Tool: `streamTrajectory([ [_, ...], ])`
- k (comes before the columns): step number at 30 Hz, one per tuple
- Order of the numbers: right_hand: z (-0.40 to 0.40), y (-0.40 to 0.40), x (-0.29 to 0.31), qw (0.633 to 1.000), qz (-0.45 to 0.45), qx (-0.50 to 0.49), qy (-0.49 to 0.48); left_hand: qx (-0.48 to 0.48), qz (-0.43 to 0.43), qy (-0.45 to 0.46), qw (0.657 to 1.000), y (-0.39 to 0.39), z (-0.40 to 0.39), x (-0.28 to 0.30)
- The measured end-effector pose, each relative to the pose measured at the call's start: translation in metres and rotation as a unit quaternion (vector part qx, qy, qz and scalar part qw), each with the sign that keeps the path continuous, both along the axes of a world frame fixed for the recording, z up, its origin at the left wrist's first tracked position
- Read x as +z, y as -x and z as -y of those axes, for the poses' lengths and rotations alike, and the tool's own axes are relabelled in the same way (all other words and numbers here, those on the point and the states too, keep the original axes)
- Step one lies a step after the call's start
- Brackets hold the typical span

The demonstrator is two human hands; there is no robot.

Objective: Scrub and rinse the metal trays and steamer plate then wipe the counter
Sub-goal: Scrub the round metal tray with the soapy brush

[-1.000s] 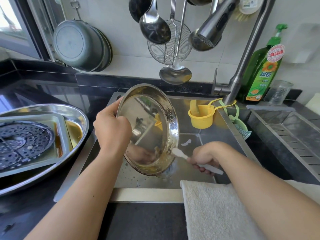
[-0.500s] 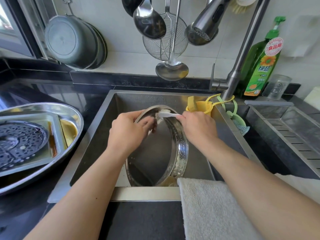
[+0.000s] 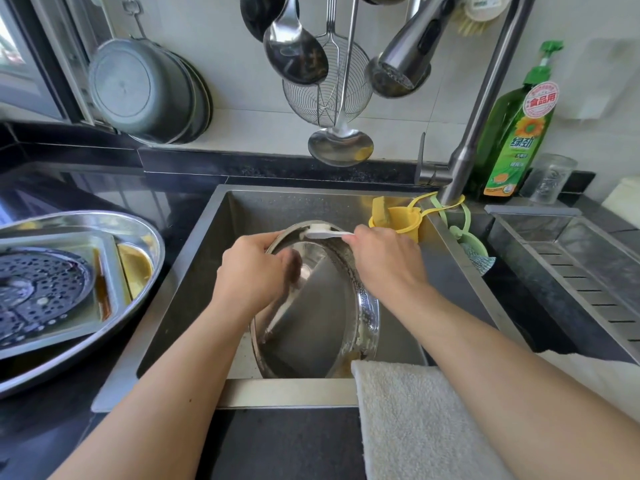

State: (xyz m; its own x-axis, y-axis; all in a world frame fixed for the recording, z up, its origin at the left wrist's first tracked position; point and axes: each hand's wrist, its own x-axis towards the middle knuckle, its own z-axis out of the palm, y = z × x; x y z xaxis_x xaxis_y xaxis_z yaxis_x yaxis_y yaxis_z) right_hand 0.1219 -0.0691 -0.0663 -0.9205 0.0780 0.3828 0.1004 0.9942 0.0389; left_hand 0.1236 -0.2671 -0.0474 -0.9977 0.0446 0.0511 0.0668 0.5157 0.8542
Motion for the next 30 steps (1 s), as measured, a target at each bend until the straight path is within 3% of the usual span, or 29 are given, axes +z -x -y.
streamTrajectory([
  [2,-0.003,0.001,0.0,1.0,0.005,0.001,-0.002,-0.005,0.001,-0.005,1.0,-0.001,0.001,0.002],
  [4,-0.013,0.004,-0.008,0.995,0.075,-0.068,0.009,-0.013,0.012,-0.003,1.0,-0.005,-0.001,0.004],
  [7,-0.029,0.006,-0.02,0.946,0.247,-0.193,0.08,0.0,0.02,-0.008,1.0,-0.003,-0.001,0.006],
  [9,-0.031,0.004,-0.024,0.91,0.353,-0.206,0.072,0.003,0.016,0.009,1.0,-0.003,0.001,0.007],
  [11,-0.028,0.005,-0.025,0.892,0.399,-0.2,0.072,-0.015,0.026,0.032,0.999,-0.005,0.0,0.005],
  [12,-0.026,0.007,-0.025,0.896,0.387,-0.204,0.077,-0.025,0.03,0.034,0.999,-0.006,-0.001,0.002],
  [14,-0.024,0.008,-0.019,0.936,0.276,-0.197,0.091,-0.03,0.019,0.035,0.999,-0.002,-0.002,-0.005],
  [16,-0.02,0.006,-0.01,0.981,0.133,-0.122,0.075,-0.021,0.001,0.041,0.999,0.004,-0.002,-0.01],
  [18,-0.013,0.002,-0.001,0.996,0.052,-0.037,0.056,-0.008,-0.005,0.053,0.999,0.01,0.0,-0.014],
  [21,-0.014,0.008,-0.002,0.99,0.075,-0.046,0.109,0.017,0.005,0.006,1.0,0.013,0.007,-0.014],
  [24,-0.025,0.013,-0.005,0.955,0.112,-0.115,0.249,0.048,0.042,-0.058,0.996,0.014,0.012,-0.013],
  [30,-0.018,0.013,-0.006,0.915,0.115,-0.048,0.383,0.084,0.079,-0.195,0.974,0.013,0.011,-0.007],
])
